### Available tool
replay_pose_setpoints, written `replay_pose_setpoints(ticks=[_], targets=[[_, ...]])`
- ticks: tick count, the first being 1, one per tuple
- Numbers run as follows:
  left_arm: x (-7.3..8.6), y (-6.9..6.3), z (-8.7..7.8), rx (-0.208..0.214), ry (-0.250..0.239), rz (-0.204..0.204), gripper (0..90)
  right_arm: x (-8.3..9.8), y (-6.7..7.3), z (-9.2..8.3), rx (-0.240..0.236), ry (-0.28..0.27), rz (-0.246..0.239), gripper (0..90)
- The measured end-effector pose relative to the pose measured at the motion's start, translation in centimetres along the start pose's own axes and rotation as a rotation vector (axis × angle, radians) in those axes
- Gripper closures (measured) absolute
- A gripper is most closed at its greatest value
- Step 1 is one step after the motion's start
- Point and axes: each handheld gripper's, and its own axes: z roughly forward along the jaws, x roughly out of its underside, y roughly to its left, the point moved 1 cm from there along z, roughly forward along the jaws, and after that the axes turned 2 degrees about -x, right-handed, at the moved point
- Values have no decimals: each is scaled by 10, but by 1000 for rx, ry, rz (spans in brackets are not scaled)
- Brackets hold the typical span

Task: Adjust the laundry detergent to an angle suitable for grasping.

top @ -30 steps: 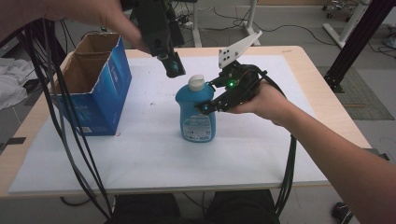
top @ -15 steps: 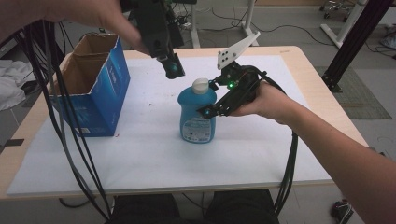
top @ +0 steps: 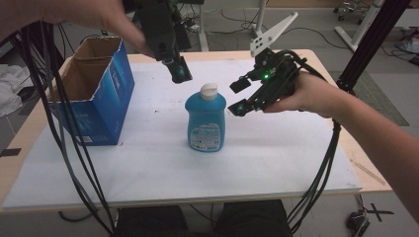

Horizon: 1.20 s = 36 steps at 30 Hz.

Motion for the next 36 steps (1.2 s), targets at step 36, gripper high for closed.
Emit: replay_pose_setpoints(ticks=[36], targets=[[0,4,0,-7,-4,-1,181,-48,10,-155,427,193,349,216]])
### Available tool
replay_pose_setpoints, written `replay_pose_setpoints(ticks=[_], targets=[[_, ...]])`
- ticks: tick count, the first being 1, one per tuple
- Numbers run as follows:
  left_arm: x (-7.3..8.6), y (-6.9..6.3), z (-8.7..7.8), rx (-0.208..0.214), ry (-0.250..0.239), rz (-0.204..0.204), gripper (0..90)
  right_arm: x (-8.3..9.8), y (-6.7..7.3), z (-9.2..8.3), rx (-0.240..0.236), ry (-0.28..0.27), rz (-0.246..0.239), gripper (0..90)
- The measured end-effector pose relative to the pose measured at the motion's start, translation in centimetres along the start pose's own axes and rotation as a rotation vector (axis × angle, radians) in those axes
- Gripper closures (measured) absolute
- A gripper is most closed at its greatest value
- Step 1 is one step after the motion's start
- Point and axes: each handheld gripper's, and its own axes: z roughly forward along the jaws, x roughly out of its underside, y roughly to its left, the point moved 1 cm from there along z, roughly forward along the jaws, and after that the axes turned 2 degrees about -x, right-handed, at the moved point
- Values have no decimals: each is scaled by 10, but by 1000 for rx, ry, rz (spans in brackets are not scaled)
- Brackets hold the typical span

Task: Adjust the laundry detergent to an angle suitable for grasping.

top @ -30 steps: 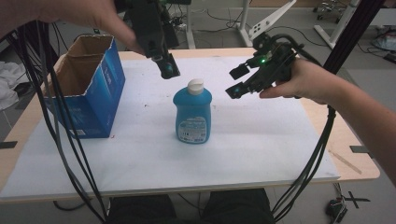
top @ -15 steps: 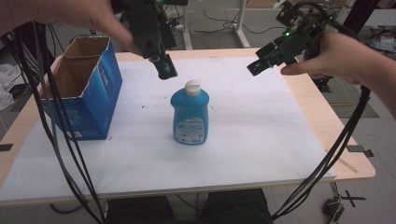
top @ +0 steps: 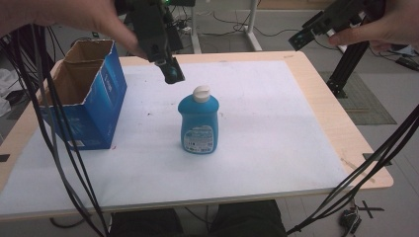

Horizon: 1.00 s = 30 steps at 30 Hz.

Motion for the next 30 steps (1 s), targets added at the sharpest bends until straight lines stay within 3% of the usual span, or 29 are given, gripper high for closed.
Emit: replay_pose_setpoints(ticks=[14,30], targets=[[2,1,-2,-6,-1,-3,181,-5,-6,-16,53,75,63,216],[4,-4,-4,-9,8,-5,181,-4,-6,-18,52,68,75,216]])
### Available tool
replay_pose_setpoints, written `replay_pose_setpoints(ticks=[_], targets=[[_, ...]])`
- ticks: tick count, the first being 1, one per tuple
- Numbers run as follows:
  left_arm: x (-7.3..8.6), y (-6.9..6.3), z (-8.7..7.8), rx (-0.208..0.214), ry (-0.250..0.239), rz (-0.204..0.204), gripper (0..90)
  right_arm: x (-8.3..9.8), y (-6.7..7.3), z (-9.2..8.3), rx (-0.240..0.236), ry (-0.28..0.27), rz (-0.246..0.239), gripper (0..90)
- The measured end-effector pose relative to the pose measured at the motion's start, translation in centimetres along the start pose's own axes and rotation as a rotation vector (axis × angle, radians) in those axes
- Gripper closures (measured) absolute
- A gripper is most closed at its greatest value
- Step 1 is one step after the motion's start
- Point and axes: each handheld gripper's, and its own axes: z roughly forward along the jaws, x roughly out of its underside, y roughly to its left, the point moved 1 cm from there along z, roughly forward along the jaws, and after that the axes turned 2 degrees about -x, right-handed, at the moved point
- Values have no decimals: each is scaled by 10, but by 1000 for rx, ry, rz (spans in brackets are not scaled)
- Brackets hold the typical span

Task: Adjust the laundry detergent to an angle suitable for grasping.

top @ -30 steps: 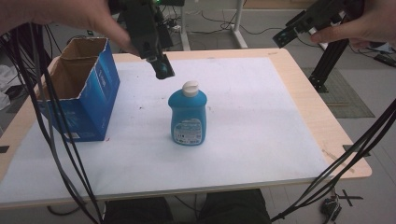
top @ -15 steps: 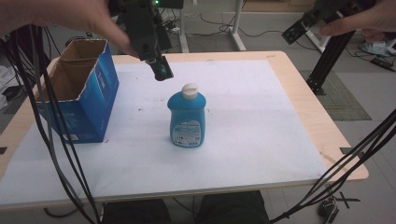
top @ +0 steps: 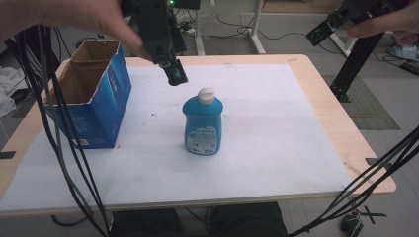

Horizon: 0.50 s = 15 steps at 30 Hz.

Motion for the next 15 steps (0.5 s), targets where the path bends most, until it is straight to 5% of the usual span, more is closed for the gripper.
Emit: replay_pose_setpoints(ticks=[15], targets=[[3,-3,-3,-8,-5,-9,181,-1,1,2,-4,12,-2,216]])
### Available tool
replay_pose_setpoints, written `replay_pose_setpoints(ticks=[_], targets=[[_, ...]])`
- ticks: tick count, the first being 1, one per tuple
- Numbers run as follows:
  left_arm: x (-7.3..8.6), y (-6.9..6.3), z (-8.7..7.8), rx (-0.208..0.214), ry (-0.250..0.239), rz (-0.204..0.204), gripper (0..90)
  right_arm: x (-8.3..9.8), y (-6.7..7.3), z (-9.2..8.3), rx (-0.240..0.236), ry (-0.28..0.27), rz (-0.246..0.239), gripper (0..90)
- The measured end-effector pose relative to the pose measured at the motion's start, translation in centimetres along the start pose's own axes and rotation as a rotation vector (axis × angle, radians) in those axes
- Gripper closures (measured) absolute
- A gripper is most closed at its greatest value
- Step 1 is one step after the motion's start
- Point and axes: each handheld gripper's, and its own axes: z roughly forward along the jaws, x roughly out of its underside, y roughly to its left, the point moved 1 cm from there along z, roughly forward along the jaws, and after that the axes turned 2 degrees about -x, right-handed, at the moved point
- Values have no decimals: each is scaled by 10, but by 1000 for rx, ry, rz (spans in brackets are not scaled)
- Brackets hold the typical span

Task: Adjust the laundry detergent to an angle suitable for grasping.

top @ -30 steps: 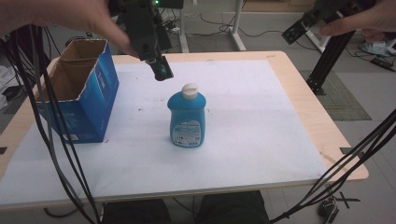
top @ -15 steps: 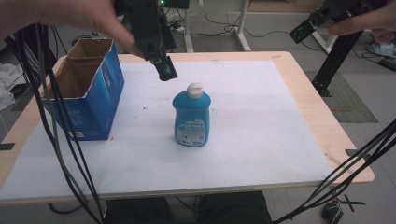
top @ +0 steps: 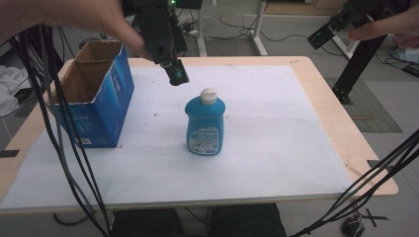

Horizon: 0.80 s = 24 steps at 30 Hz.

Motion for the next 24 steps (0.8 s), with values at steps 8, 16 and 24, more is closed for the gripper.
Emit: replay_pose_setpoints(ticks=[8,16,24], targets=[[2,0,-1,-2,-1,-4,181,0,-1,2,-4,3,2,216],[3,-2,-2,-4,-2,-3,181,1,0,2,-3,5,-2,216],[3,-3,-2,-5,-3,-2,181,3,0,1,-2,-2,-1,216]])
